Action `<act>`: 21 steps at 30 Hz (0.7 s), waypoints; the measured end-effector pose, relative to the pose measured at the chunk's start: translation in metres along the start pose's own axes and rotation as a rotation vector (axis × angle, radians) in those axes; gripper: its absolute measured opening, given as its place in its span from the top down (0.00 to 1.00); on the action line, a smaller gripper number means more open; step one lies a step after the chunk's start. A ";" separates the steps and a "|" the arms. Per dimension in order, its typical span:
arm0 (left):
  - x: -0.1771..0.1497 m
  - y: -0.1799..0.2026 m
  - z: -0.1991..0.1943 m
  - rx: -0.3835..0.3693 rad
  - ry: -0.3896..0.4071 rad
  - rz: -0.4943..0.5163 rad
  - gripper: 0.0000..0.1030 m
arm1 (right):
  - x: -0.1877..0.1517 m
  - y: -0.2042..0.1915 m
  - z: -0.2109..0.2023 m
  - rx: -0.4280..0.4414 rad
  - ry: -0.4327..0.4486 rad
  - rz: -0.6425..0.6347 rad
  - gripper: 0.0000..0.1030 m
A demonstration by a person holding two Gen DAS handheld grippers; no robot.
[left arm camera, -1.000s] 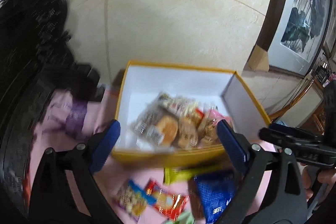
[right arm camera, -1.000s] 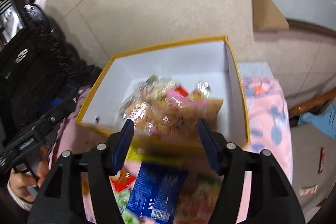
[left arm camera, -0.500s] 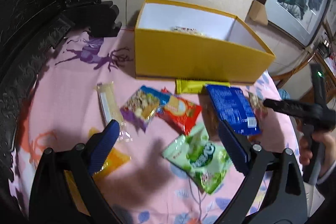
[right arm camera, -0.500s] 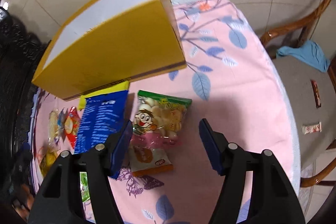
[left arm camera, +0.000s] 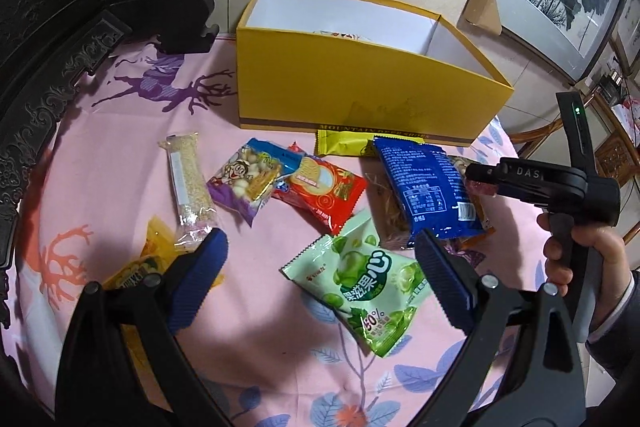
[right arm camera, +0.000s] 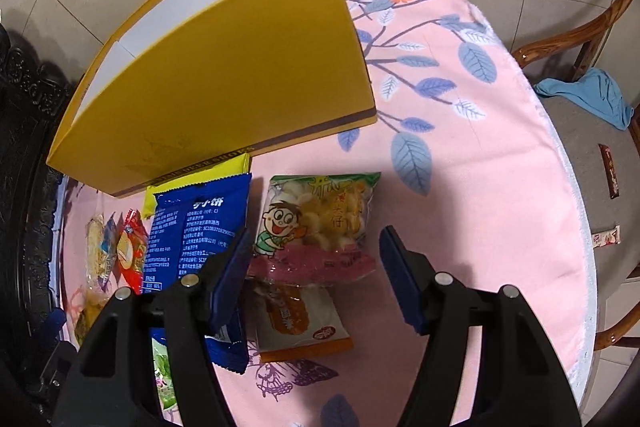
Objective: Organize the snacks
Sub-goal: 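Lower the right gripper onto the green-topped cartoon puff bag and grasp it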
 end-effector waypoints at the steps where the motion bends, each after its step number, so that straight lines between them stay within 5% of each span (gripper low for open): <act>1: -0.001 0.000 0.001 -0.001 -0.005 -0.004 0.07 | 0.001 -0.001 0.002 0.001 -0.004 -0.001 0.35; 16: -0.002 -0.007 0.003 0.014 -0.011 -0.005 0.07 | 0.022 -0.006 0.032 -0.085 -0.073 -0.085 0.34; 21: -0.010 -0.002 0.007 0.014 -0.030 0.035 0.07 | 0.017 -0.010 0.027 -0.119 -0.031 -0.155 0.48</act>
Point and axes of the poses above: each gripper's, at about its wrist camera, not at the fingertips, and z roughly the way its jaws point, y to its right, x to its top, the point moved 6 cm from there along z, roughly the way its jaws point, and after that the axes turned 9 degrees about -z, right-handed, at the moved point
